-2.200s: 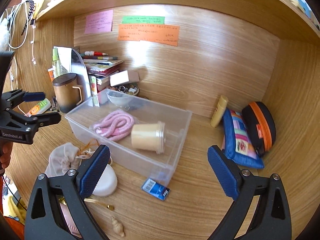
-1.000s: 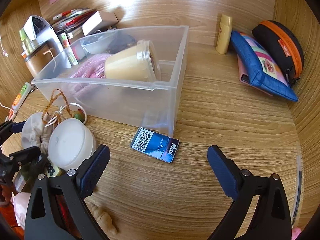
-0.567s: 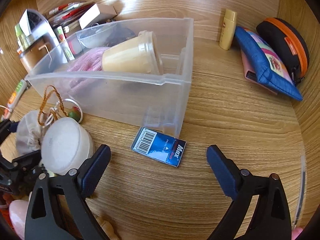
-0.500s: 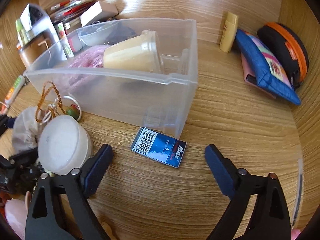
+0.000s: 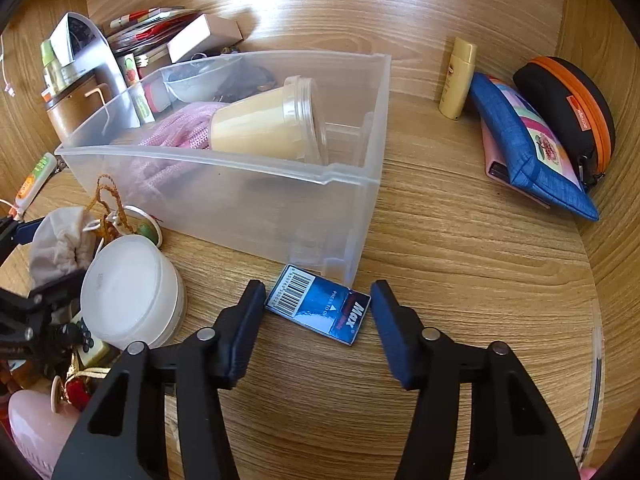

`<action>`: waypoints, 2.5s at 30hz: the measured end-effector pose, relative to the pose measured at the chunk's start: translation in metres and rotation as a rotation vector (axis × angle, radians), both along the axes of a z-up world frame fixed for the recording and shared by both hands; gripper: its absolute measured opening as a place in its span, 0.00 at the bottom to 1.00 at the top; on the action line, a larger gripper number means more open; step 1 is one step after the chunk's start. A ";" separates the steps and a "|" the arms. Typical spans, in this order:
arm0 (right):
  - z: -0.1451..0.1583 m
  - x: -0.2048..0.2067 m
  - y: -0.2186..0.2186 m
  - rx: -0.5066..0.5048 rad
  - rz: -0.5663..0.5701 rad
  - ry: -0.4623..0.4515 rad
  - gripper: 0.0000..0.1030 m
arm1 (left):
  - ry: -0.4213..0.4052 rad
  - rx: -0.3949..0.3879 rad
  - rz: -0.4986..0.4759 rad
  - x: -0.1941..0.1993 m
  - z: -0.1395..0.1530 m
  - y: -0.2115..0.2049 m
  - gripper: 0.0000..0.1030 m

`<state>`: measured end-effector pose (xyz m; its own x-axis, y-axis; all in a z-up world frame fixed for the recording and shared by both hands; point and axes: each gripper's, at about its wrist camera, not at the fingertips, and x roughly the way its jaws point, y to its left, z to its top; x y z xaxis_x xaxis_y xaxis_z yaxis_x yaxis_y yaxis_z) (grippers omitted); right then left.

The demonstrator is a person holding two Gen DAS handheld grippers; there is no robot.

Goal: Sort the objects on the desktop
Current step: 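Grasp the white drawstring pouch with the left tool while the right tool grasps the blue box, then lift the white pouch and blue box and carry both toward the clear bin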

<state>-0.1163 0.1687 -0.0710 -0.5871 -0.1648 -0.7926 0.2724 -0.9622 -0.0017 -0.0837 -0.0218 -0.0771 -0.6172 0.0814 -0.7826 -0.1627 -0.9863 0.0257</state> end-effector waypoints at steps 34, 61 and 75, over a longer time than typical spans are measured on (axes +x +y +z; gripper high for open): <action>0.047 0.039 0.033 -0.137 -0.016 0.122 0.48 | 0.088 0.133 0.039 0.011 0.038 -0.019 0.51; 0.076 0.044 0.019 -0.142 0.059 0.207 0.48 | -0.120 0.084 0.005 -0.006 0.000 -0.016 0.92; 0.085 0.030 -0.004 -0.134 0.108 0.230 0.48 | -0.033 0.016 0.006 -0.010 -0.003 -0.015 0.64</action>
<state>-0.0865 0.1649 0.0143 -0.7221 -0.3304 -0.6078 0.3808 -0.9233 0.0495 -0.0937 -0.0367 -0.0800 -0.5916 0.0904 -0.8011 -0.1569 -0.9876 0.0045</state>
